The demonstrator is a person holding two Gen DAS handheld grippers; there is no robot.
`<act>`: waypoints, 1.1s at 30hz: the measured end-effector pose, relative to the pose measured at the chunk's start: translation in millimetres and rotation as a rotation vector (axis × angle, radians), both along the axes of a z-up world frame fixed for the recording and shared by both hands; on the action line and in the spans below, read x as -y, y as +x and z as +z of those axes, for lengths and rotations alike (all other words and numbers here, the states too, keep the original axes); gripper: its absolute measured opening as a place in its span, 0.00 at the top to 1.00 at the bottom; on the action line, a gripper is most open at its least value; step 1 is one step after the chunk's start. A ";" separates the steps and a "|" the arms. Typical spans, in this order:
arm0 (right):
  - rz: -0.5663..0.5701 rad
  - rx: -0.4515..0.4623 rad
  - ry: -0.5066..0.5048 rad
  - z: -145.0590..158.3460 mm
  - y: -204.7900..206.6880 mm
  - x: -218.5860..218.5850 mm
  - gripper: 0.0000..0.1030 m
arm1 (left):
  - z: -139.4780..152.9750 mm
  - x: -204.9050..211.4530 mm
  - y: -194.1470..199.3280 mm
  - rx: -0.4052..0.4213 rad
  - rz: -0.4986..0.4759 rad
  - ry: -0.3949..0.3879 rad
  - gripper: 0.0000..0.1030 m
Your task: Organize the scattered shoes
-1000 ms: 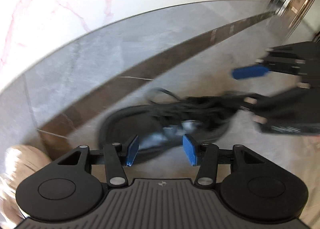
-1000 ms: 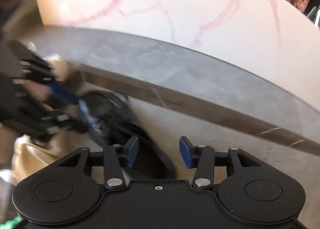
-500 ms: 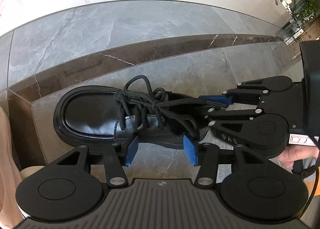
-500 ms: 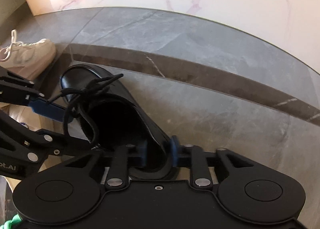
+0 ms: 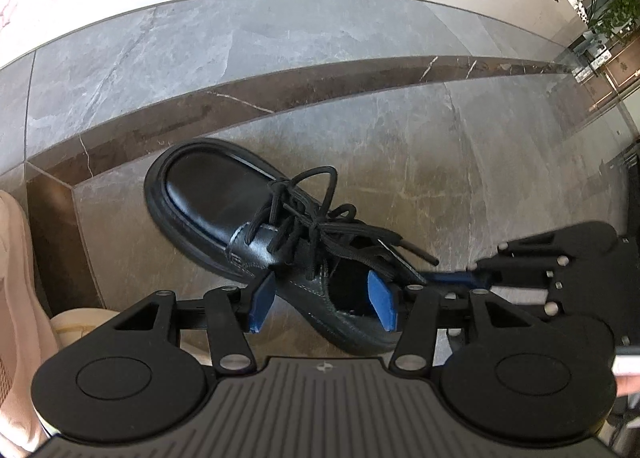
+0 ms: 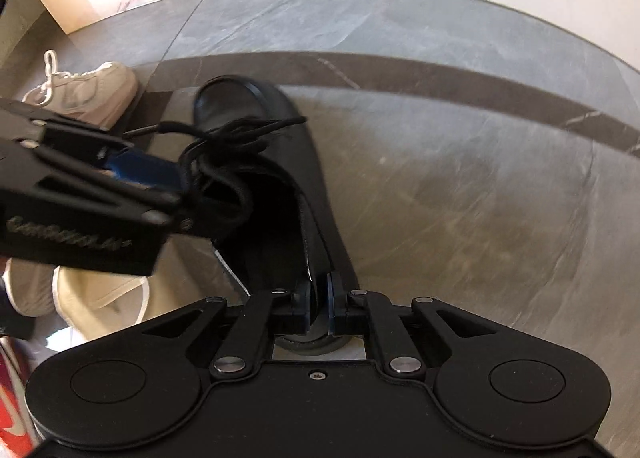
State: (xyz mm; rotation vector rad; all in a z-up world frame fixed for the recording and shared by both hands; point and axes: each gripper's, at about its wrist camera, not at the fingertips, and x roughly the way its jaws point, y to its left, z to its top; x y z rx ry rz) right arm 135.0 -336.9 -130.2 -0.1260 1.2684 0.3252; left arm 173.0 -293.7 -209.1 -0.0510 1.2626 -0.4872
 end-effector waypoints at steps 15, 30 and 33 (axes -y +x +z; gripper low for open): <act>0.040 0.098 -0.034 -7.1 -1.7 -19.4 0.84 | -11.2 -4.7 -0.1 -0.011 -0.047 0.037 0.70; -0.149 0.170 -0.125 3.0 1.7 19.5 0.97 | -6.1 24.9 8.9 0.033 -0.145 -0.077 0.76; -0.157 0.166 -0.129 0.6 -2.7 25.9 0.97 | -0.3 27.0 6.7 0.034 -0.179 -0.063 0.76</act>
